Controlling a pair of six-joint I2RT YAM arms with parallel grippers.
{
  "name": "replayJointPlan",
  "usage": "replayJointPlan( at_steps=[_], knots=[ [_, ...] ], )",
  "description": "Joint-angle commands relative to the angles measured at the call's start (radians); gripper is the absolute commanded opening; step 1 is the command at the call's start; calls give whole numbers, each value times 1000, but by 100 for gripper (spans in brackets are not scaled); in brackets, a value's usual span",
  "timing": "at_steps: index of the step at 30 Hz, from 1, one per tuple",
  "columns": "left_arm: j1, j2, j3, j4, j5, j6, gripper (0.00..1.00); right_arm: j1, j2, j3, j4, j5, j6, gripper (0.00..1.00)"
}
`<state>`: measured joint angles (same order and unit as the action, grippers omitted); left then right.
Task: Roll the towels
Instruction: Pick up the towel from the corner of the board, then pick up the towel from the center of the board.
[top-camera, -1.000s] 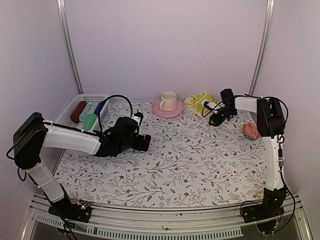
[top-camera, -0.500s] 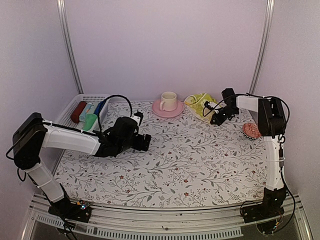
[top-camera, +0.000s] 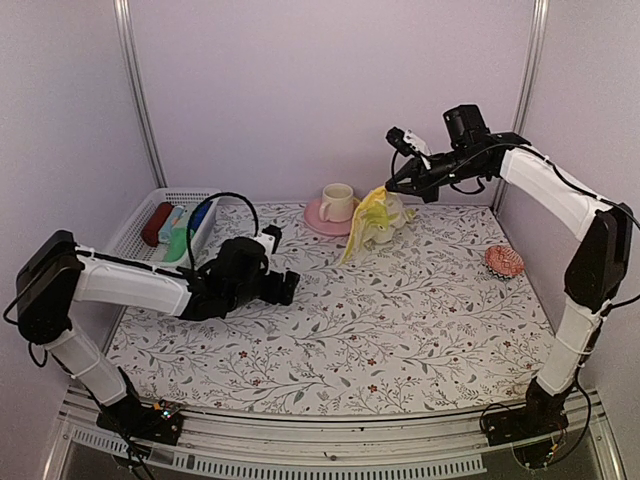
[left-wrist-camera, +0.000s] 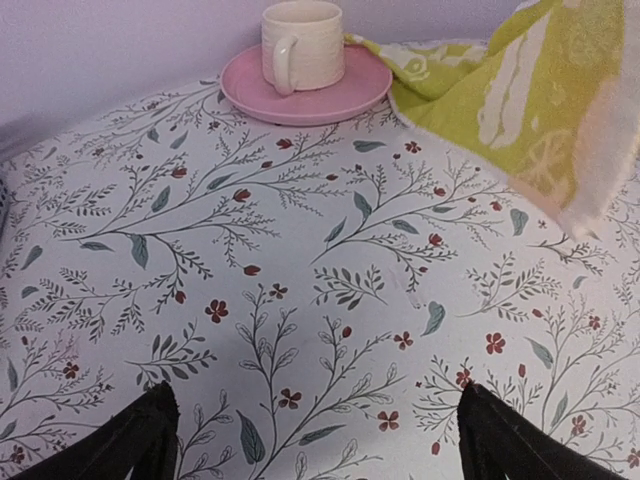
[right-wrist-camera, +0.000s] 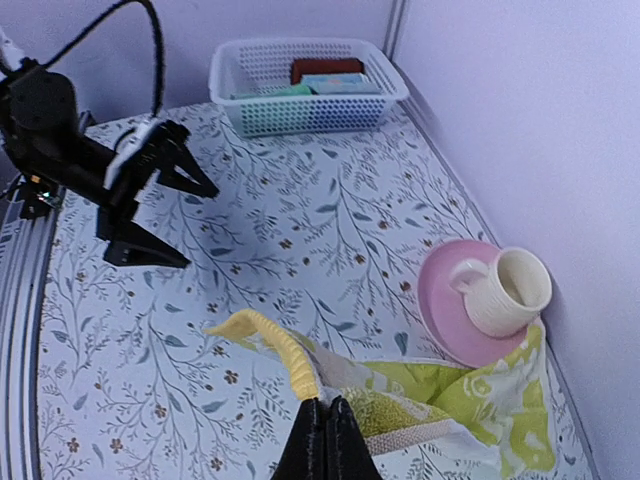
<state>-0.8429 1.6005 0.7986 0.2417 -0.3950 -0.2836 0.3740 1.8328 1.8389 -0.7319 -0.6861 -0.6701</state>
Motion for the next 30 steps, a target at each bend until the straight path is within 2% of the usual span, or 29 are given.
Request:
replayJointPlan(
  at_steps=[1,6,13,21,26,30],
  knots=[
    [-5,-90,-65,131,45,41,97,35,-101,-8,-38,-166,-9,2],
    [-5,-174,-169,286,163,95,97,34,-199,-61,0,-160,-18,2],
    [-15,-155,-175,325,258,120,97,10,-207,-184,137,77,102,2],
    [-86,-86,-131,332,242,178,97,-39,-168,-268,277,290,236,2],
    [-161,2,-44,293,200,207,97,-50,-152,-308,392,600,316,2],
    [-235,142,137,178,129,198,97,-72,-192,-341,468,706,357,2]
  ],
)
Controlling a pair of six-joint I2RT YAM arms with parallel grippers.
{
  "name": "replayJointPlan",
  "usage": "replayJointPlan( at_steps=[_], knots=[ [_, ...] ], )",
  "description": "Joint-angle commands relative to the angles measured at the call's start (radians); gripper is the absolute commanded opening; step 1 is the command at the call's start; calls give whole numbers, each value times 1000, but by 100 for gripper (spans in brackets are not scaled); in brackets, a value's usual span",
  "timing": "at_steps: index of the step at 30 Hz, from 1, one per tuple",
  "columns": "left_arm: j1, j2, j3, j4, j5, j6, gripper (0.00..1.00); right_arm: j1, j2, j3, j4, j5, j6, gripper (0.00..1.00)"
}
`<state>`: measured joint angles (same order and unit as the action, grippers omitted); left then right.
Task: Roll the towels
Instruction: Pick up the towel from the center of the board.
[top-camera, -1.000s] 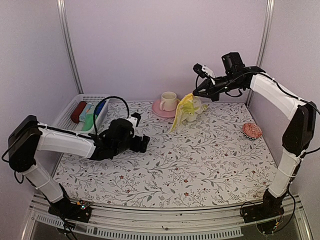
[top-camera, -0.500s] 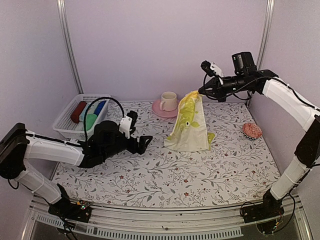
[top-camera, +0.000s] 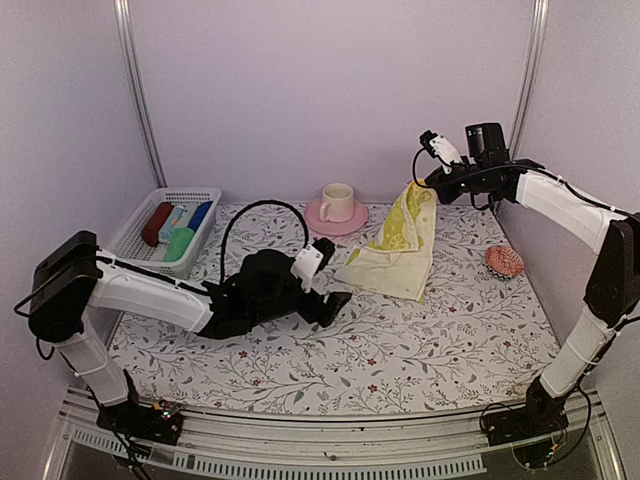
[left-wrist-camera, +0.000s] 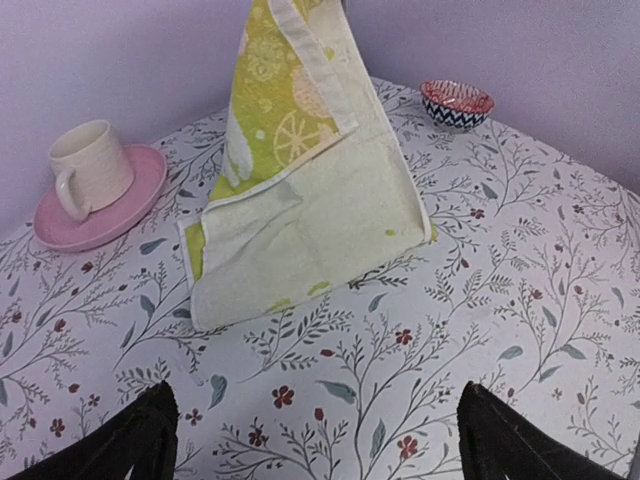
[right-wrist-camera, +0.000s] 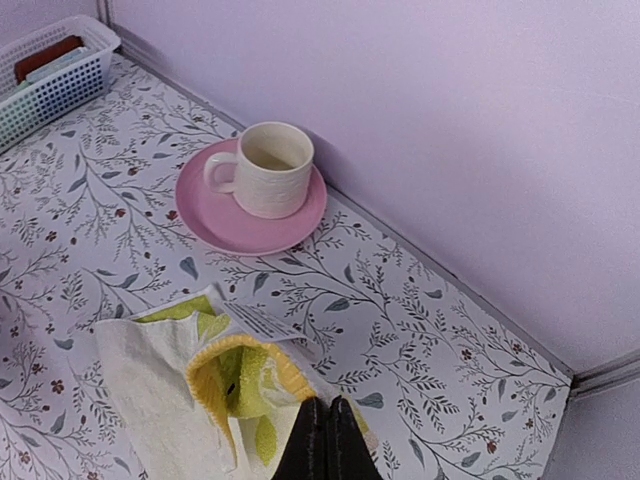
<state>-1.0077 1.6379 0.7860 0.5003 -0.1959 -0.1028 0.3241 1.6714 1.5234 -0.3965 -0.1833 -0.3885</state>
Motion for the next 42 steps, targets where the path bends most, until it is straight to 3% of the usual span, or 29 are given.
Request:
replayJointPlan(
  at_steps=[1,5,13,20,23,27,31,36,39,42],
  knots=[
    [-88,144,215,-107,-86,9,97,-27,-43,-30,142,225,79,2],
    [-130,352,441,-219,-103,-45,97,-56,-102,-54,184,318,87,2],
    [-139,640,831,-365,-64,-26,97,-185,-141,-98,217,346,121,2],
    [-133,775,981,-303,-50,39,97,-233,-135,-122,242,338,134,2],
    [-133,802,1003,-278,-72,40,97,-232,-172,-150,261,168,135,2],
    [-128,731,926,-247,-115,23,97,-161,-202,-90,164,-110,127,2],
    [-103,524,668,-175,-187,1,97,-26,-213,29,99,-253,112,2],
    [-84,206,317,-71,-298,-30,97,149,-131,266,1,-341,112,2],
    [-90,71,165,-58,-382,-46,97,199,-43,468,-36,-397,193,2],
    [-99,-37,60,-58,-439,-75,97,201,24,628,-24,-304,289,2]
  ],
)
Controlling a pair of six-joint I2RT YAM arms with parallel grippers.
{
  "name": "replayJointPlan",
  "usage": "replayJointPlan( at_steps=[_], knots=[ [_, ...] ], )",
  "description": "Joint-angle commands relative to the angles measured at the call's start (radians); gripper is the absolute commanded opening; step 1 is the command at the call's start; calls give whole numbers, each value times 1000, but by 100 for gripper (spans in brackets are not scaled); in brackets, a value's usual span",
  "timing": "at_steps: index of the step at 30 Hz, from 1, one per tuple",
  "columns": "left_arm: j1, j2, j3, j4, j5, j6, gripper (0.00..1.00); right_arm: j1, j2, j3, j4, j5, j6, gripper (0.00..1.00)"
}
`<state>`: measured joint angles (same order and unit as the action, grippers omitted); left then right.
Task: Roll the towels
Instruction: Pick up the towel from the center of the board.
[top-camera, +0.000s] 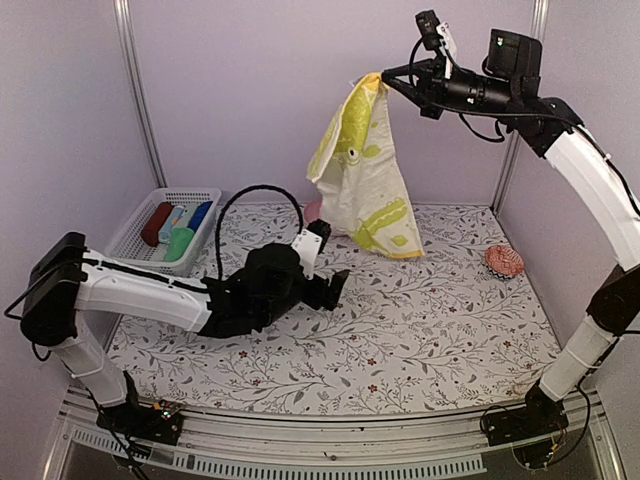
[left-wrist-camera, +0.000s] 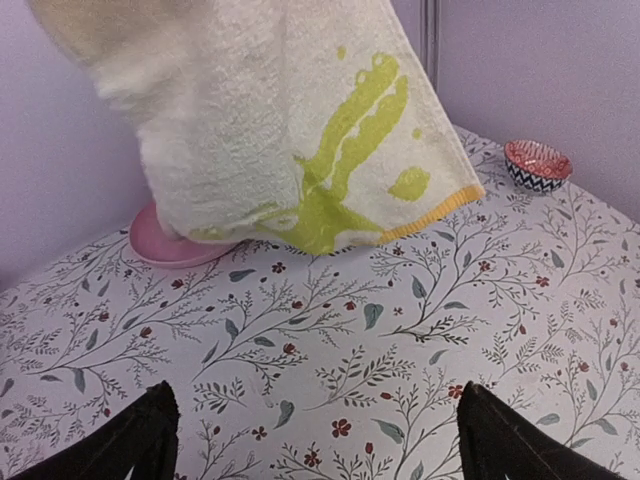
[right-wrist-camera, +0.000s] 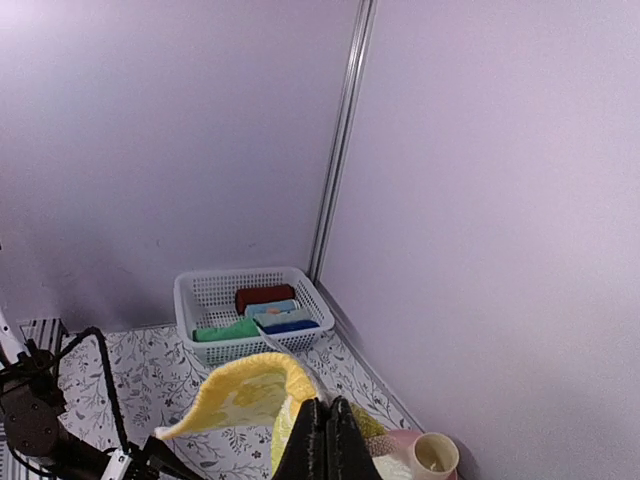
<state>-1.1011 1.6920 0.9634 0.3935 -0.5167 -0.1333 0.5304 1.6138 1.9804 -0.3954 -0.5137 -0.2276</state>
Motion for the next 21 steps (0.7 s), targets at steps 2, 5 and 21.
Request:
replayJointPlan(
  at_steps=[2,5,21],
  knots=[
    [-13,-141,-164,55,-147,-50,97,-8,111,219,-19,150,125,2],
    [-22,-177,-182,38,-193,-52,97,-30,153,230,-19,374,121,2],
    [46,101,39,-161,-222,-74,97,-342,86,-505,99,451,148,2]
  ],
)
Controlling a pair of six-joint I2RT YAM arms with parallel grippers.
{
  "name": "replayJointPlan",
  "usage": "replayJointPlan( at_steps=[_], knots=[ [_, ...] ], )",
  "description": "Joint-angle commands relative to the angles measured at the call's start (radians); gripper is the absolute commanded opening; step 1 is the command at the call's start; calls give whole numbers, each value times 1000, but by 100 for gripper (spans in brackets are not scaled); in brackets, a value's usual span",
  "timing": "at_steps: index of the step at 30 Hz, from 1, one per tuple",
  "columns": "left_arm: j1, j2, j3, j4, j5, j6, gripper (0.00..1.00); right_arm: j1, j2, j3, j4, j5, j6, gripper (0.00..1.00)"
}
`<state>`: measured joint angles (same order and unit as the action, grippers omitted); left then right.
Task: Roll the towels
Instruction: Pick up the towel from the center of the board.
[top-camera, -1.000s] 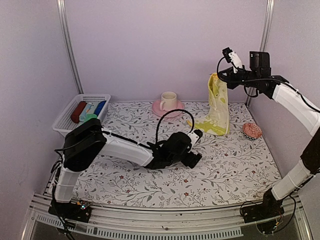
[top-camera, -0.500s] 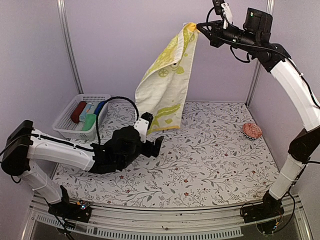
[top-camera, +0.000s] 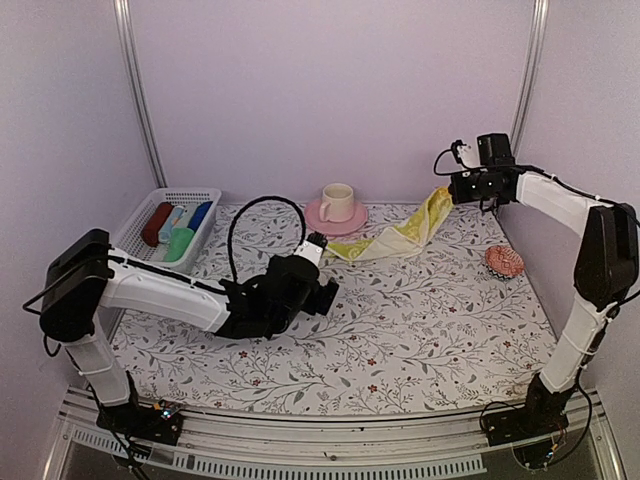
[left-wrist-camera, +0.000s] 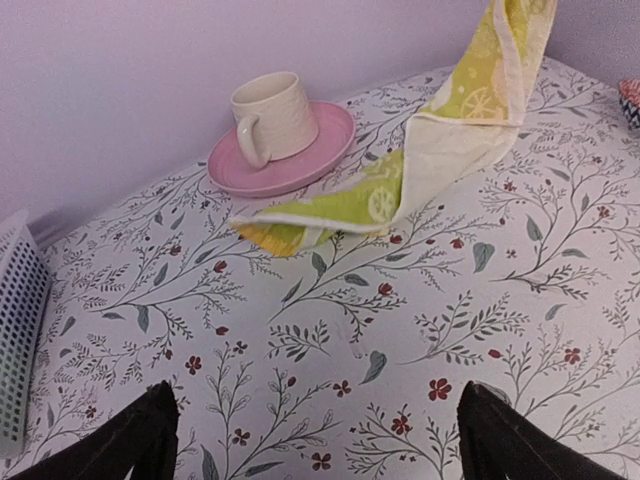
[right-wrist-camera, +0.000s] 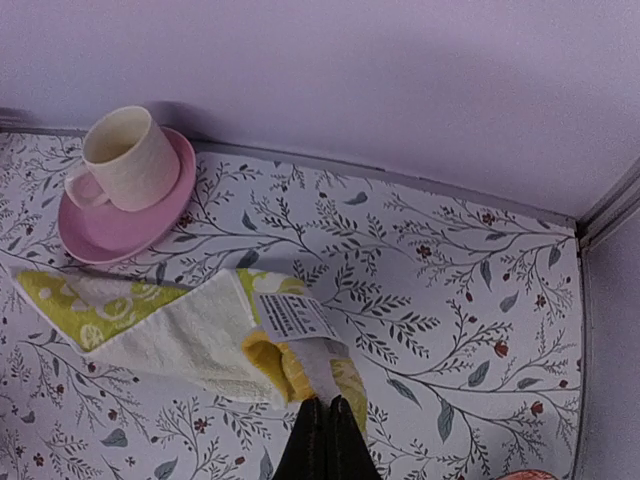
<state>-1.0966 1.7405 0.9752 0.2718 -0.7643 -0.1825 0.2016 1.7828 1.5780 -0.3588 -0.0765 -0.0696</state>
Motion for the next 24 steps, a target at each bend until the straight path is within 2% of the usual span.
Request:
replayJointPlan(
  at_steps=[1,6,11,15,19,21,24],
  knots=[
    [45,64,30,-16,38,-7,97,-15,-101,-131,74,13,-16,2],
    [61,133,88,15,97,75,98,-15,-160,-174,73,5,-63,2],
    [154,173,150,-38,234,55,97,-14,-191,-184,29,-35,-117,2],
    [203,235,218,-28,329,126,97,-17,-219,-205,22,-40,-146,2],
    [242,380,417,-216,460,43,97,-23,-213,-208,42,-20,-137,2],
    [253,424,460,-216,533,-8,97,-30,-206,-218,61,-13,-129,2],
    [272,481,507,-192,565,-64,97,-47,-184,-230,65,-37,-114,2]
  ],
)
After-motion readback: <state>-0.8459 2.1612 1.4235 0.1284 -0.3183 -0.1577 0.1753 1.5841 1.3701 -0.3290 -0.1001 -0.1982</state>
